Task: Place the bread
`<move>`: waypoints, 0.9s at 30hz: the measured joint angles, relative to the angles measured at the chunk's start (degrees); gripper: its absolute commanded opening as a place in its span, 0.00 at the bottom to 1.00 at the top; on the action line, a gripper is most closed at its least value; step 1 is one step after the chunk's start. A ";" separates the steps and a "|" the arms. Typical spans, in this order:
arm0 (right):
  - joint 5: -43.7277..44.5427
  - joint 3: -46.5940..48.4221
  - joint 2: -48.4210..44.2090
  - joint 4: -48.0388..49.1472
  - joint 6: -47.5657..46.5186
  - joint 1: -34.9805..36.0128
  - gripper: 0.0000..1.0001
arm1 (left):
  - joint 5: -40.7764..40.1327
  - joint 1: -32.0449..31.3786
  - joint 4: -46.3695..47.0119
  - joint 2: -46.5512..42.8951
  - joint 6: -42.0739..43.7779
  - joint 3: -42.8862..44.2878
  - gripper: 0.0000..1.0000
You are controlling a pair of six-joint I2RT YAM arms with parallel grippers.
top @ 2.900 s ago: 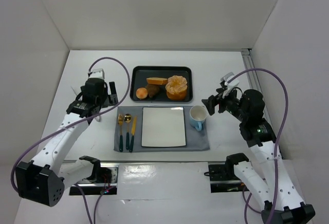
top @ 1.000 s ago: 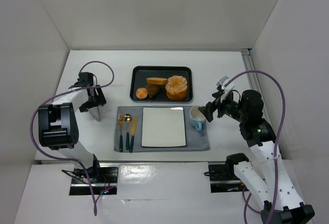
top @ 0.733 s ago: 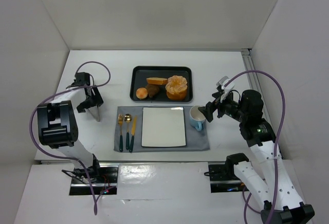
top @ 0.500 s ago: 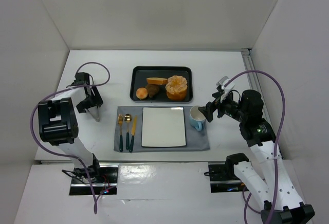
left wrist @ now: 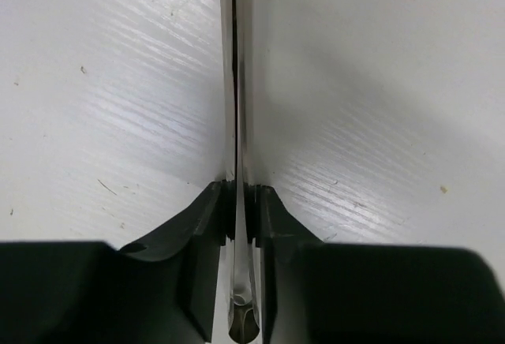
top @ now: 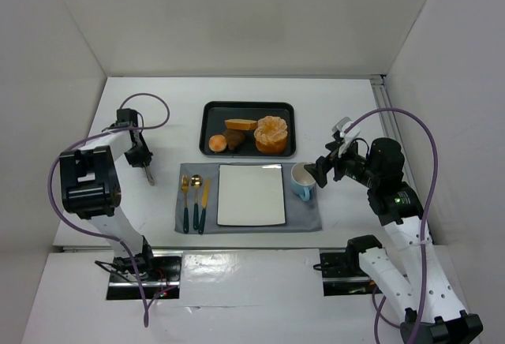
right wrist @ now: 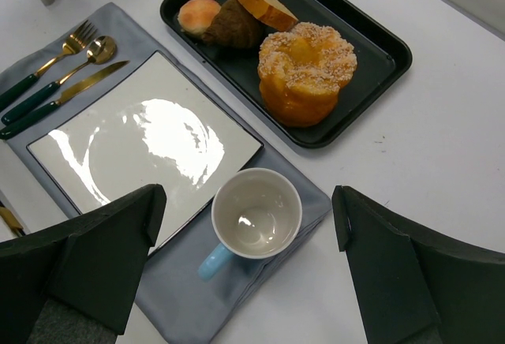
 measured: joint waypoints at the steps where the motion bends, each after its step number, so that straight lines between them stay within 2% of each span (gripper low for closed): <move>1: 0.00 0.02 0.00 0.00 0.00 0.00 1.00 | 0.13 0.04 0.02 -0.07 0.04 0.00 0.22; 4: 0.00 0.02 0.00 0.00 0.00 0.00 1.00 | 1.25 0.04 -0.61 -0.57 0.26 0.00 0.00; 8: 0.00 0.02 0.04 0.00 0.00 0.00 1.00 | 4.20 0.04 -1.49 -3.98 0.02 -0.04 0.02; 11: 0.20 0.02 0.31 0.00 0.00 0.00 1.00 | 7.06 -0.74 -1.38 -9.51 -0.13 -0.11 0.15; 14: 0.70 0.02 0.87 0.00 0.00 0.00 1.00 | 9.73 -3.45 -1.36 -13.99 -0.15 -0.11 0.40; 17: 1.33 0.02 1.36 0.02 0.00 0.00 1.00 | 13.49 -7.67 -1.53 -16.68 -0.17 -0.11 0.53; 22: 2.54 0.02 1.95 0.02 0.00 0.00 1.00 | 19.74 -13.60 -2.51 -20.68 0.20 0.02 0.64; 27: 3.39 0.00 2.62 0.04 0.00 0.00 1.00 | 25.46 -17.22 -3.78 -23.15 0.26 1.09 0.66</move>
